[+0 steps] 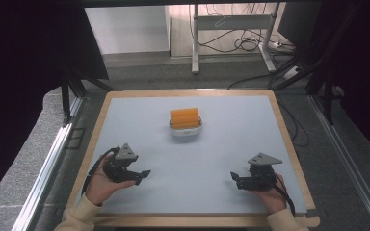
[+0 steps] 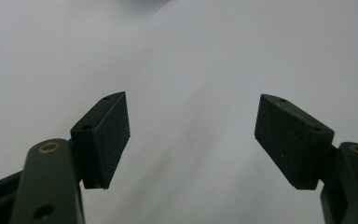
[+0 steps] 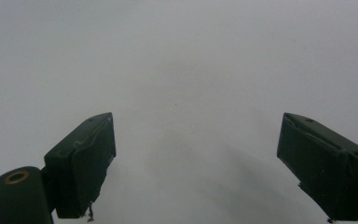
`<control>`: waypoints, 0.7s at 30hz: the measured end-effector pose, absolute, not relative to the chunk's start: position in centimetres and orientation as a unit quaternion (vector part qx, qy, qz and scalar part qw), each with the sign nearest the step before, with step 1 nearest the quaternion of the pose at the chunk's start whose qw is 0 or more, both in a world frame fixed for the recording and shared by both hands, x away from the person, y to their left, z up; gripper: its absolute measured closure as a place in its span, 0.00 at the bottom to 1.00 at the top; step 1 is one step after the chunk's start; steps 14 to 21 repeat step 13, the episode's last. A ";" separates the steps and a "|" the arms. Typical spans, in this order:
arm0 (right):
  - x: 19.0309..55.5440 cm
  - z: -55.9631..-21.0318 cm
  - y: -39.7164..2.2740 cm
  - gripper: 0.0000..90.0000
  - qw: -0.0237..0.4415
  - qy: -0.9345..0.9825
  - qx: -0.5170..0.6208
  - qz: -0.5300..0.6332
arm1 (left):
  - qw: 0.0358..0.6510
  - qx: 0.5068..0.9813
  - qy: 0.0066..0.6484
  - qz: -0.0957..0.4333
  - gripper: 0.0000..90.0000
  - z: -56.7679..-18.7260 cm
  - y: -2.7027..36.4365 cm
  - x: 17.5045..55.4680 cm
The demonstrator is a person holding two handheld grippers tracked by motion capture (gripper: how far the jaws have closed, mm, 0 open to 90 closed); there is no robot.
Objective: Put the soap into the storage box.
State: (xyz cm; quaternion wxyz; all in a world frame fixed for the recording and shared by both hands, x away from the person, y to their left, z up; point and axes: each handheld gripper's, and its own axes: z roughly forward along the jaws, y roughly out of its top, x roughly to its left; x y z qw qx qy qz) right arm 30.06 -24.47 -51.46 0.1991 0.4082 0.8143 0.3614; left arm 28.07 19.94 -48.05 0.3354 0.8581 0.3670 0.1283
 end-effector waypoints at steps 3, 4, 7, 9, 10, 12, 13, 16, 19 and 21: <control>30.1 -51.5 -24.4 0.13 0.199 0.815 0.408 0.361 | 0.337 0.857 0.369 0.129 0.29 -48.0 20.0 28.1; 30.1 -51.5 -24.3 0.13 0.199 0.815 0.407 0.361 | 0.336 0.857 0.369 0.129 0.29 -48.1 20.0 28.1; 30.1 -51.4 -24.3 0.13 0.200 0.816 0.405 0.361 | 0.333 0.859 0.369 0.123 0.29 -48.2 20.1 28.2; 30.1 -51.5 -24.4 0.13 0.201 0.815 0.406 0.361 | 0.333 0.858 0.372 0.123 0.28 -48.2 20.1 28.4; 30.1 -51.5 -24.4 0.13 0.200 0.816 0.406 0.360 | 0.335 0.857 0.372 0.122 0.28 -48.2 20.0 28.4; 30.2 -51.5 -24.3 0.13 0.201 0.817 0.404 0.359 | 0.336 0.857 0.371 0.122 0.28 -48.1 20.0 28.4; 30.2 -51.5 -24.3 0.13 0.201 0.817 0.404 0.359 | 0.336 0.857 0.371 0.122 0.28 -48.1 20.0 28.4; 30.2 -51.5 -24.3 0.13 0.201 0.817 0.404 0.359 | 0.336 0.857 0.371 0.122 0.28 -48.1 20.0 28.4; 30.2 -51.5 -24.3 0.13 0.201 0.817 0.404 0.359 | 0.336 0.857 0.371 0.122 0.28 -48.1 20.0 28.4; 30.2 -51.5 -24.3 0.13 0.201 0.817 0.404 0.359 | 0.336 0.857 0.371 0.122 0.28 -48.1 20.0 28.4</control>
